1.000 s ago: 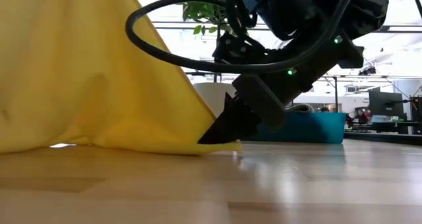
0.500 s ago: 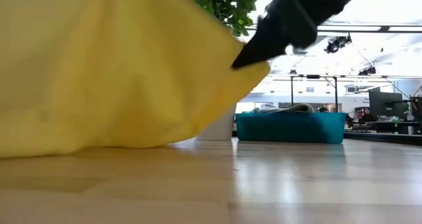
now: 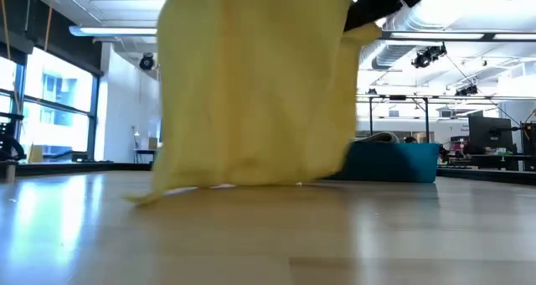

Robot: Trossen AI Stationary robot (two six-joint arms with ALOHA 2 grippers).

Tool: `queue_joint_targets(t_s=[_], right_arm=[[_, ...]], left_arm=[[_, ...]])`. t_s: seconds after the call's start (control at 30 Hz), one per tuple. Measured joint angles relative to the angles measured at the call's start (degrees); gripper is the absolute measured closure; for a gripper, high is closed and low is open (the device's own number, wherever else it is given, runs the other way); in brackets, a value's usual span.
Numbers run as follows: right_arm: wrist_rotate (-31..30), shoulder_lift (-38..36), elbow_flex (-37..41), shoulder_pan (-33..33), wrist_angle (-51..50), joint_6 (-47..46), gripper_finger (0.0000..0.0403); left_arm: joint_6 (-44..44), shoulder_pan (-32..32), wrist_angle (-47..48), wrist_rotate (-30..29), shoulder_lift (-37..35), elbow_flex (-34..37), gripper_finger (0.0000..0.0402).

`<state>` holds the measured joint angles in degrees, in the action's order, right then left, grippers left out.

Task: Fold microfiber towels
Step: Fold the yellow towel

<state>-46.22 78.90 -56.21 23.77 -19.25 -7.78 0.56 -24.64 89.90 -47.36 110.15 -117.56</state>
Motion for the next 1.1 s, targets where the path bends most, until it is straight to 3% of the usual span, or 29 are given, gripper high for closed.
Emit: queue_joint_targets(t_s=[0.13, 0.33, 0.5, 0.63, 0.77, 0.87, 0.93, 1.1], right_arm=[[2.21, 0.87, -2.63, -1.33, -10.58, -7.33, 0.0403], [6.22, 3.92, -12.85, -5.62, -33.53, -17.45, 0.0403], [10.67, 5.77, -23.50, -9.80, -47.14, -17.47, 0.0403], [15.01, 7.06, -29.55, -12.00, -51.13, -10.89, 0.0403], [11.72, 8.01, -34.43, -13.79, -54.31, -4.09, 0.0403], [6.80, 8.23, -37.44, -15.51, -55.21, -1.76, 0.0403], [6.35, 8.23, -38.54, -16.68, -55.16, -1.02, 0.0403], [10.00, 8.93, -36.47, -16.94, -57.75, -5.03, 0.0403]], left_arm=[[5.87, 2.52, 0.10, 0.38, -2.77, 3.92, 0.0401], [16.90, 7.35, 0.21, 5.59, -5.81, 11.78, 0.0401], [6.84, 11.21, 0.09, 5.24, -7.37, 13.60, 0.0401], [-8.36, 13.34, 0.03, 3.04, -7.66, 13.49, 0.0401], [-20.60, 15.40, 0.09, -4.18, -8.34, 13.41, 0.0401], [-21.06, 16.78, 0.15, -10.38, -9.48, 13.43, 0.0401], [-17.81, 17.38, 0.14, -11.21, -10.31, 13.40, 0.0401], [-5.28, 15.50, 0.03, -3.12, -11.13, 13.59, 0.0401]])
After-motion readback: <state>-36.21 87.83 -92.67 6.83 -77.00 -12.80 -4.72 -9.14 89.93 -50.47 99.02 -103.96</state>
